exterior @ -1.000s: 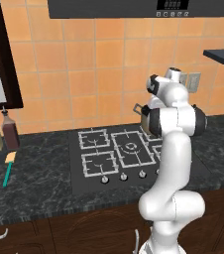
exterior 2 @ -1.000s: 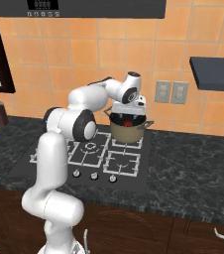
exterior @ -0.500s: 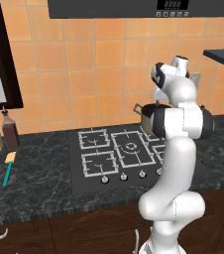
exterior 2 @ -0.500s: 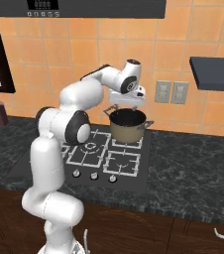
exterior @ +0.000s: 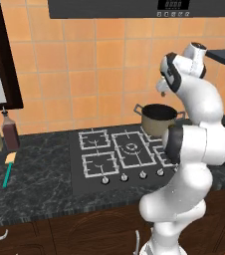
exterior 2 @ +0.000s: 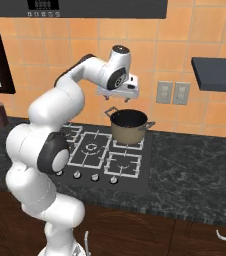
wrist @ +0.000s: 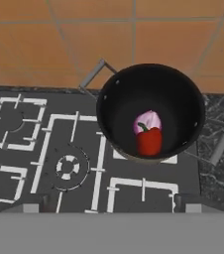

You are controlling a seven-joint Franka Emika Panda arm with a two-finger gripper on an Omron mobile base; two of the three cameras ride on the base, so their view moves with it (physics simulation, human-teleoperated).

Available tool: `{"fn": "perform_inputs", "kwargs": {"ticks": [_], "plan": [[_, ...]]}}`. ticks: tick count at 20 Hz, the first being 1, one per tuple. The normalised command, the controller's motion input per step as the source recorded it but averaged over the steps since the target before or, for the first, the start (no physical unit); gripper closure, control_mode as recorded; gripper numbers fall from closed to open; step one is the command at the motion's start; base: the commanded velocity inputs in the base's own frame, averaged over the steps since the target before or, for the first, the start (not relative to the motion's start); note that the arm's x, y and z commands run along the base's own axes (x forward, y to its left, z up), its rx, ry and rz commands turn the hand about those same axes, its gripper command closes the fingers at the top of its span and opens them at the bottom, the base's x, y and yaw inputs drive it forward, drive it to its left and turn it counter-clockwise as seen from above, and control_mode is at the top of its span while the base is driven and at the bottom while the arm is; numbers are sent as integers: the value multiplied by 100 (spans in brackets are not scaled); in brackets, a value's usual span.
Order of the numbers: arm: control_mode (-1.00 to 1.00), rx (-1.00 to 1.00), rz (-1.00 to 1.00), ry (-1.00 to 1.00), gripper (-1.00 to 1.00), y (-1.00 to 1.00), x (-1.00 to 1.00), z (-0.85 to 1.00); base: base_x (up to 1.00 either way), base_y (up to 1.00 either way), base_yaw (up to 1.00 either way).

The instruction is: Put the bell pepper and onion in the pot. Retrieve the spatula and lightly stir the vegetables in the pot.

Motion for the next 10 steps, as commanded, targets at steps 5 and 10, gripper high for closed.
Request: {"fn": "perform_inputs", "kwargs": {"ticks": [5,10], "plan": [[-100,-26,-1,-24,-100,88,-100,30,0,0,0],[-100,-24,1,-1,-100,59,-75,1,0,0,0]]}}
